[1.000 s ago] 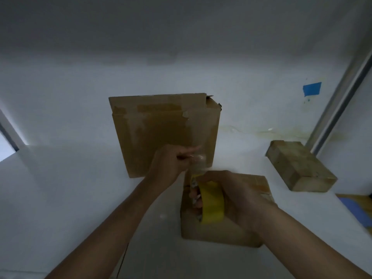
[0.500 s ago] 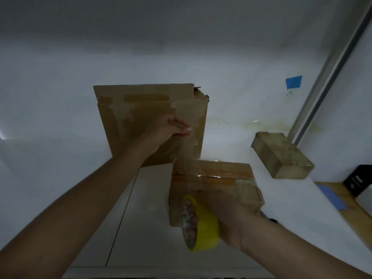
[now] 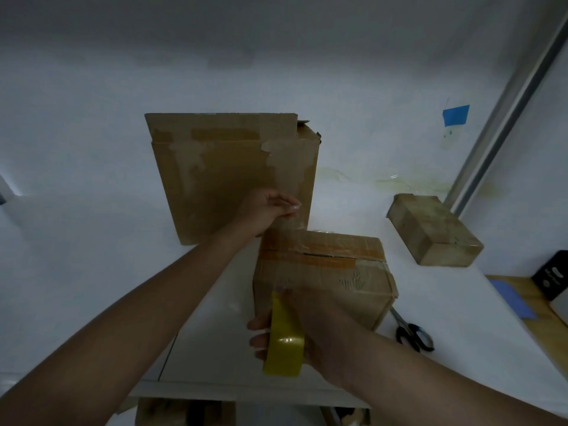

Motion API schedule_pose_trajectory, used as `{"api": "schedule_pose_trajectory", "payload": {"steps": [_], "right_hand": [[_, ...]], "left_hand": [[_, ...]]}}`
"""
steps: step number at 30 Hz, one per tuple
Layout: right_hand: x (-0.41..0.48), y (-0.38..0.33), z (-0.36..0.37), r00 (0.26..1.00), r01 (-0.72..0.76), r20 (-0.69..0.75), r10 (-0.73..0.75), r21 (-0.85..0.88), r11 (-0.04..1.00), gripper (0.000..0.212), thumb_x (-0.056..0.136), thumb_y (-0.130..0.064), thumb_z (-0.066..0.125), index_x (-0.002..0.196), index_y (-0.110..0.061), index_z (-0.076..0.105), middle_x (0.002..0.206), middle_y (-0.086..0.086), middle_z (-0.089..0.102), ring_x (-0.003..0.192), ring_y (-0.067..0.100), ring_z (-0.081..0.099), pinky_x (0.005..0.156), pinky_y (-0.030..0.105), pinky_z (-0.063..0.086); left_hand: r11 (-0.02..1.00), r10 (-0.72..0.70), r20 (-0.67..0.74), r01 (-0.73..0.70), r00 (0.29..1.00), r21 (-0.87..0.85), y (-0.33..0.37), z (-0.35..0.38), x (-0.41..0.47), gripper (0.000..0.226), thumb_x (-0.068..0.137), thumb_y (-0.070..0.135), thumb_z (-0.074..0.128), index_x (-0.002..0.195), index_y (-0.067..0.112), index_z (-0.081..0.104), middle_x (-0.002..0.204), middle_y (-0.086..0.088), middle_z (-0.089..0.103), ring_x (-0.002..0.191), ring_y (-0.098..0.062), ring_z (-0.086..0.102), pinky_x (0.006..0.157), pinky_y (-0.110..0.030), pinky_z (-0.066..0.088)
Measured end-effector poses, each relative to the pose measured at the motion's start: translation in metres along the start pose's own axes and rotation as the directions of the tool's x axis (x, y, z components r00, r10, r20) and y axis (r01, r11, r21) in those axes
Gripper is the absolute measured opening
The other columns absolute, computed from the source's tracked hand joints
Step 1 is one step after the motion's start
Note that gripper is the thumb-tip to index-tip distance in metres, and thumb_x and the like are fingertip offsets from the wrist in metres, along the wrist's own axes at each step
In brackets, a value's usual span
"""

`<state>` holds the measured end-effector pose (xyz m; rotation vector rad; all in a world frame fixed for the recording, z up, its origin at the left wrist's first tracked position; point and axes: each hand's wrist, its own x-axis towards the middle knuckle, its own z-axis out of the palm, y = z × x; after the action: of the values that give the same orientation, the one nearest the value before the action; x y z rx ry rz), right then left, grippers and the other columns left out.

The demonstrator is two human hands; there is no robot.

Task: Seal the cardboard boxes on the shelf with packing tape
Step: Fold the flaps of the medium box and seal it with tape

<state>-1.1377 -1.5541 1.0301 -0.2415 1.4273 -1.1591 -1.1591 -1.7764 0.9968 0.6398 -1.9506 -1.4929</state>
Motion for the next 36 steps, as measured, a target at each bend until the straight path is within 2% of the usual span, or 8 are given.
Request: {"api": "schedule_pose_trajectory", "payload": {"steps": [5, 10, 13, 19, 23, 29, 33, 36], "right_hand": [[0.006, 0.003, 0.002, 1.0, -0.031, 0.0, 0.031, -0.011, 0.999, 0.021, 0.106, -0.03, 0.034, 0.109, -0.015, 0.048, 0.072, 0.012, 0.072, 0.056, 0.025, 0.066, 0.066, 0.037, 0.056], [0.008, 0.004, 0.004, 0.999, -0.045, 0.02, 0.044, 0.025, 0.999, 0.022, 0.105, -0.031, 0.033, 0.108, -0.016, 0.049, 0.072, 0.013, 0.073, 0.057, 0.025, 0.068, 0.068, 0.038, 0.057], [0.014, 0.006, 0.004, 0.997, -0.065, 0.037, 0.063, 0.043, 0.997, 0.031, 0.105, -0.032, 0.035, 0.119, -0.009, 0.051, 0.074, 0.014, 0.073, 0.056, 0.025, 0.068, 0.067, 0.038, 0.057], [0.024, 0.008, 0.003, 0.997, -0.061, 0.056, 0.057, 0.077, 0.995, 0.037, 0.104, -0.033, 0.037, 0.125, -0.005, 0.05, 0.075, 0.014, 0.073, 0.056, 0.026, 0.068, 0.069, 0.039, 0.056], [0.027, 0.01, 0.004, 0.998, -0.053, 0.046, 0.05, 0.073, 0.996, 0.03, 0.104, -0.033, 0.036, 0.119, -0.011, 0.049, 0.075, 0.014, 0.072, 0.057, 0.026, 0.067, 0.068, 0.038, 0.054], [0.034, 0.012, 0.002, 0.996, -0.086, 0.032, 0.084, 0.08, 0.993, 0.033, 0.104, -0.031, 0.039, 0.122, -0.006, 0.052, 0.073, 0.012, 0.073, 0.053, 0.025, 0.067, 0.065, 0.038, 0.054], [0.039, 0.013, -0.002, 0.995, -0.099, 0.032, 0.097, 0.086, 0.991, 0.027, 0.102, -0.03, 0.048, 0.113, -0.008, 0.057, 0.077, 0.012, 0.074, 0.06, 0.025, 0.07, 0.065, 0.039, 0.056], [0.044, 0.011, -0.006, 0.994, -0.103, 0.035, 0.1, 0.104, 0.989, 0.026, 0.101, -0.027, 0.05, 0.115, -0.007, 0.058, 0.078, 0.012, 0.074, 0.06, 0.024, 0.07, 0.064, 0.039, 0.056]], "left_hand": [[1.0, -0.018, -0.072, 0.019, 0.997, 0.007, -0.016, -0.003, -0.007, 0.011, 0.087, 0.007, 0.073, 0.097, 0.008, 0.075, 0.093, -0.001, 0.076, 0.087, -0.012, 0.073, 0.073, -0.019, 0.057], [1.0, 0.017, -0.083, -0.016, 0.996, 0.017, -0.021, -0.001, -0.006, 0.011, 0.087, 0.008, 0.073, 0.097, 0.008, 0.075, 0.094, 0.0, 0.076, 0.089, -0.014, 0.073, 0.083, -0.027, 0.058], [0.996, 0.049, -0.101, -0.042, 0.994, 0.073, -0.026, -0.001, -0.004, 0.009, 0.087, 0.012, 0.074, 0.096, 0.011, 0.076, 0.092, 0.001, 0.077, 0.087, -0.011, 0.073, 0.083, -0.026, 0.058], [0.978, 0.063, -0.093, -0.043, 0.994, 0.202, -0.031, 0.0, -0.003, 0.013, 0.089, 0.018, 0.073, 0.099, 0.012, 0.075, 0.092, 0.008, 0.074, 0.079, 0.005, 0.069, 0.069, -0.006, 0.049], [0.949, 0.03, -0.073, -0.006, 0.997, 0.314, -0.041, 0.0, 0.0, 0.016, 0.089, 0.025, 0.072, 0.102, 0.015, 0.076, 0.098, 0.009, 0.071, 0.088, 0.003, 0.063, 0.075, -0.012, 0.047], [0.895, -0.102, -0.004, 0.093, 0.995, 0.435, -0.043, -0.001, -0.001, 0.032, 0.1, 0.037, 0.054, 0.111, 0.013, 0.073, 0.103, 0.001, 0.069, 0.095, -0.012, 0.063, 0.077, -0.023, 0.046], [0.91, -0.328, 0.088, 0.29, 0.94, 0.297, -0.04, -0.005, -0.002, 0.034, 0.101, 0.041, 0.051, 0.109, 0.014, 0.07, 0.098, 0.004, 0.067, 0.092, -0.012, 0.063, 0.076, -0.022, 0.046], [0.908, 0.033, -0.002, -0.029, 0.999, 0.418, -0.044, -0.004, 0.0, 0.022, 0.098, 0.028, 0.061, 0.115, 0.017, 0.069, 0.112, 0.004, 0.067, 0.103, -0.009, 0.061, 0.081, -0.016, 0.045]]}}
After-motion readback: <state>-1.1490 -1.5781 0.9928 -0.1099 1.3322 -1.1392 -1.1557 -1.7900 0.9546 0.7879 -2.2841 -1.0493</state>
